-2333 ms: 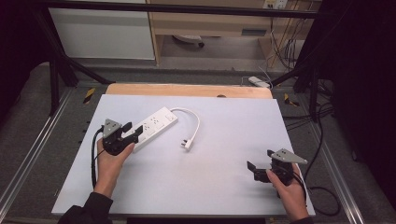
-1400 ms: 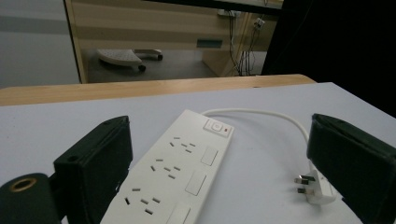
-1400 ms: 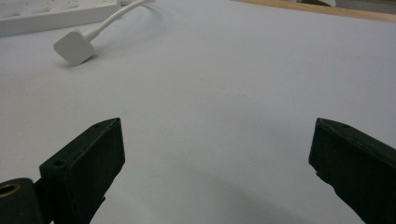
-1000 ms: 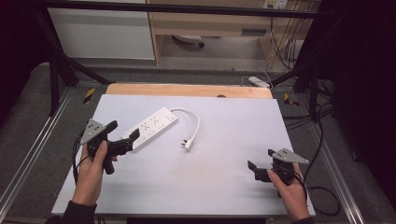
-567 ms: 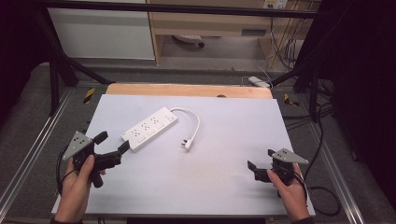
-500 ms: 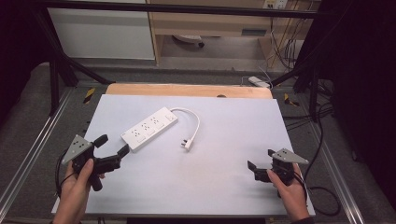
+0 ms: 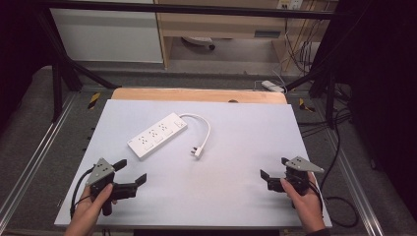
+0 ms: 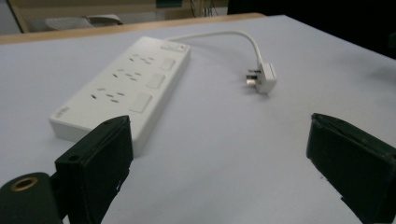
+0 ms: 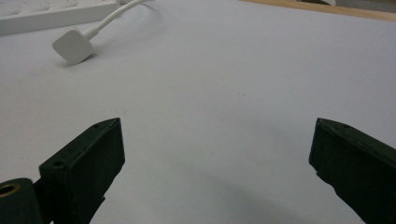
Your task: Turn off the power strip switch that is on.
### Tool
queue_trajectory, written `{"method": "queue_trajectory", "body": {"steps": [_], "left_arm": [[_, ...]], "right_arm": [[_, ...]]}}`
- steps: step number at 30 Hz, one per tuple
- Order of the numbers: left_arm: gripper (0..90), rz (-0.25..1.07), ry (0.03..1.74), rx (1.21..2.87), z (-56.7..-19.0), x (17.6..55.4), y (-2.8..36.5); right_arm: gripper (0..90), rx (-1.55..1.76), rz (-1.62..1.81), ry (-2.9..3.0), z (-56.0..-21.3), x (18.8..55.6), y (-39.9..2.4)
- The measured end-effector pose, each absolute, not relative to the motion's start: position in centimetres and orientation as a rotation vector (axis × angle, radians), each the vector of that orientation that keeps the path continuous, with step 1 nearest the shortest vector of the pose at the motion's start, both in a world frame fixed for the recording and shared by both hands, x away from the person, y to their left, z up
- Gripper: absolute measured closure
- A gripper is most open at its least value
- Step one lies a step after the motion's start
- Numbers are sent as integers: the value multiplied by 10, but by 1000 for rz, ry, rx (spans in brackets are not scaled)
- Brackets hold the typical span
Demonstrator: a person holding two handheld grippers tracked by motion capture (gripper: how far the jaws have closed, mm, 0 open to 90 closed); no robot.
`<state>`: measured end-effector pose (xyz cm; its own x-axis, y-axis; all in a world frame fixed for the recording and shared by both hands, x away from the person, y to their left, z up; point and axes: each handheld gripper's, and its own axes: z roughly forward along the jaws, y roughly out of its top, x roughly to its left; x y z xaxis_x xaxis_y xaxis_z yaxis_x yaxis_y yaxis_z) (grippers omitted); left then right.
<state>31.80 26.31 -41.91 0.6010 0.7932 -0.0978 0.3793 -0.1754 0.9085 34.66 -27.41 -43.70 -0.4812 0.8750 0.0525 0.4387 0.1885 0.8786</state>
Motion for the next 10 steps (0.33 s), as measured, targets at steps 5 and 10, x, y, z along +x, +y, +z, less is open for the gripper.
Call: {"method": "queue_trajectory", "body": {"steps": [5,10], "left_arm": [[77,454,896,1902,-431,318,247],[78,432,873,1939,-435,317,241]], "right_arm": [[37,1225,1232,2009,-438,347,-274],[29,1241,1205,2050,-443,349,-271]]}}
